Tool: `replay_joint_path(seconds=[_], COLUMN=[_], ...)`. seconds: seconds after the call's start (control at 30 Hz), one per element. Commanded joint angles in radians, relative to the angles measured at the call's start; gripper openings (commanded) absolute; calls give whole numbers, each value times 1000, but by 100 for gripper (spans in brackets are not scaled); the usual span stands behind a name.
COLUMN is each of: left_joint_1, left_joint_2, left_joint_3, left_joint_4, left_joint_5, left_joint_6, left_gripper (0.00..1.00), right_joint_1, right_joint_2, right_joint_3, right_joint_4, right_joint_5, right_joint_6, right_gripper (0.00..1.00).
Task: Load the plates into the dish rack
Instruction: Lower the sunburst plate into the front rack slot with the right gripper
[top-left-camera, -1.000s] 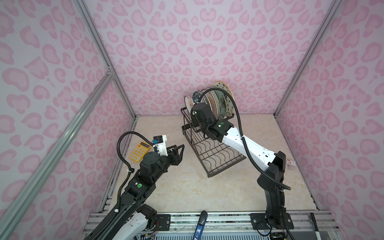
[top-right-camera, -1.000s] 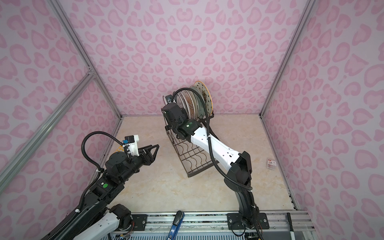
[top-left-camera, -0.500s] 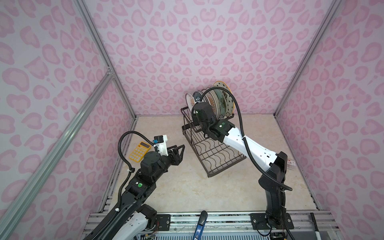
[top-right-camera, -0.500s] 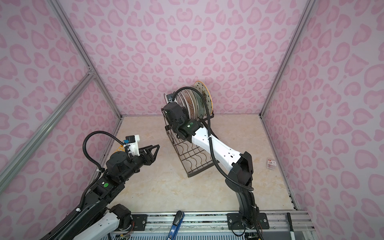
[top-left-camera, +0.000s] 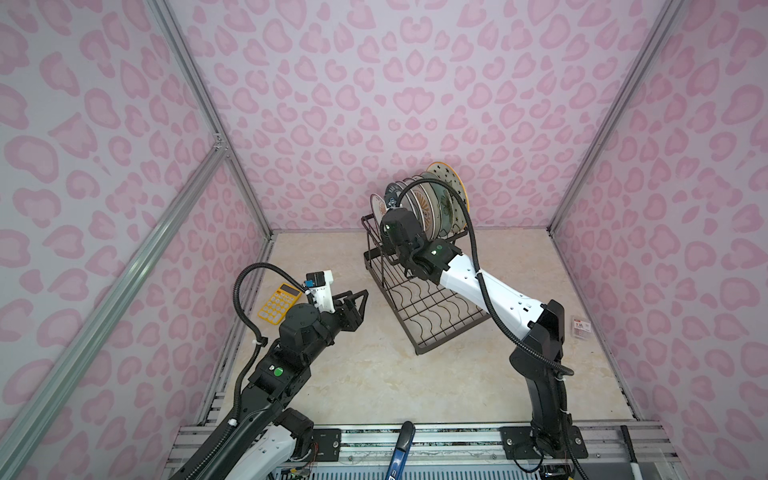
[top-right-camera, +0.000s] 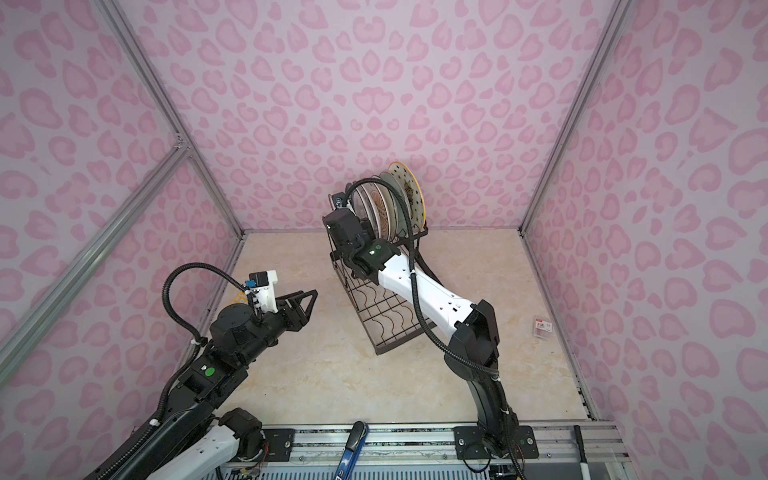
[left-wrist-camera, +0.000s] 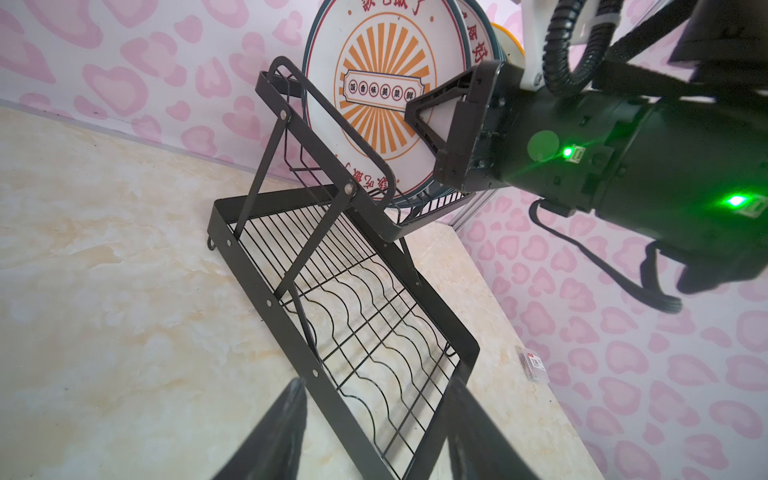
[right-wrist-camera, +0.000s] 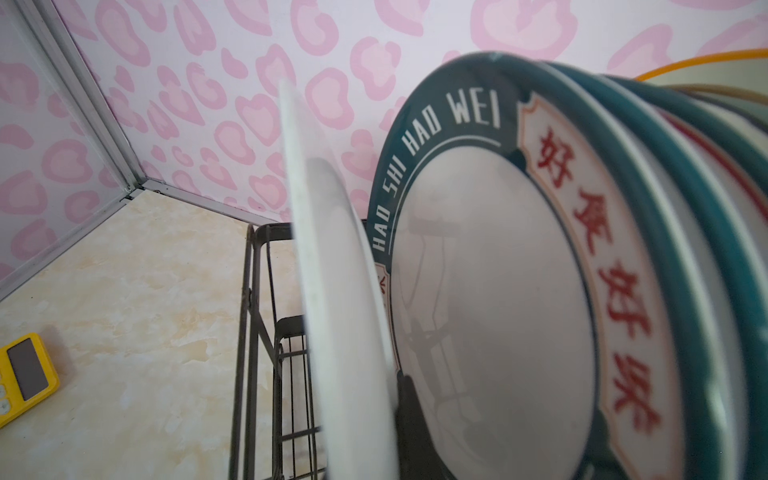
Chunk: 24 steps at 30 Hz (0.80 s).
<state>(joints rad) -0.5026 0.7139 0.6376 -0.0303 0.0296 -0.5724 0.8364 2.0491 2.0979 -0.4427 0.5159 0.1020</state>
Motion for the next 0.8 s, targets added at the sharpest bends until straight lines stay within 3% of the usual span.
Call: replay_joint_path(seconds=[0.0, 0.47, 0.6, 0.77], left_joint_1=[2, 4, 4, 4], left_joint_2=[-5, -14, -16, -18], left_joint_3=[6, 7, 6, 6], left_joint_4=[4, -8, -8, -11], left_joint_5=[4, 3, 2, 2], left_joint_6=[14, 11, 11, 10], left_gripper=[56, 56, 56, 56], right_joint_1=[0, -8, -12, -16], right_joint_2=[1, -17, -17, -19], right_joint_3=[-14, -56, -51, -47], right_joint_4=[29, 45, 47, 47], right_joint_5=[9, -24, -32, -46], right_joint_6=[20, 41, 35, 37], right_gripper=[0, 1, 8, 26])
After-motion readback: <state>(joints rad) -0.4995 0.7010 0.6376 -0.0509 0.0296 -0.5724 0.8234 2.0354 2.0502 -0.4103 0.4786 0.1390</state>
